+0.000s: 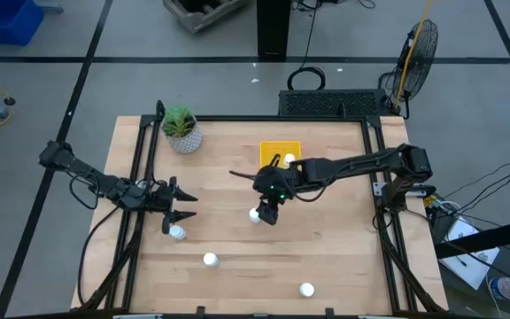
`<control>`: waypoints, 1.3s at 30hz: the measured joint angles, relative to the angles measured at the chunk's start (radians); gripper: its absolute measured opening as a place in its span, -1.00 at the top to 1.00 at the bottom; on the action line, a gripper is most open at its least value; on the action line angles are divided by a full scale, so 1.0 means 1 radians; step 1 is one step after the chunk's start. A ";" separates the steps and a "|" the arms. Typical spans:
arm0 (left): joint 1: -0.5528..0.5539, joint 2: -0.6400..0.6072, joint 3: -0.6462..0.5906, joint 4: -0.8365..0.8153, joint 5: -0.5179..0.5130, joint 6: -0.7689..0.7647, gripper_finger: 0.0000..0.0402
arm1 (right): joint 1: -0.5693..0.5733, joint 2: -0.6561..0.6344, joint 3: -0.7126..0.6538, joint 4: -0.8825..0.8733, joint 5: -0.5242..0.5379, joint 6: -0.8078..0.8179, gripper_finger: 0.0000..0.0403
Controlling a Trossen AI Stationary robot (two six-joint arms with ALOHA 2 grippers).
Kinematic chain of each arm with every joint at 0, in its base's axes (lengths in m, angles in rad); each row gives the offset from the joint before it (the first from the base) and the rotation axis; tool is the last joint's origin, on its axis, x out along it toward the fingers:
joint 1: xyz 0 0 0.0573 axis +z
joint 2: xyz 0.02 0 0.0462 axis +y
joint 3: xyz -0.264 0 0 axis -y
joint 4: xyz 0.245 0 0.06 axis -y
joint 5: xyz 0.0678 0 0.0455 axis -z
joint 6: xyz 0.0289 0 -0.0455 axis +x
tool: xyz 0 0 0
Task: Pick and place pill bottles into a basket
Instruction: Put the white pill bottle into the yellow bin
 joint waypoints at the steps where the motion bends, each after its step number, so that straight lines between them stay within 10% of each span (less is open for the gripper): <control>1: 0.000 0.000 0.000 0.000 0.000 0.000 -0.20 | 0.002 0.010 0.000 0.000 -0.011 -0.010 -0.07; 22: 0.000 0.000 0.000 0.016 -0.016 -0.004 -0.20 | 0.012 0.109 0.000 0.030 -0.041 -0.093 -0.58; 39: 0.000 0.000 0.000 0.023 -0.017 -0.005 -0.20 | 0.010 0.179 -0.001 0.063 -0.040 -0.071 -0.60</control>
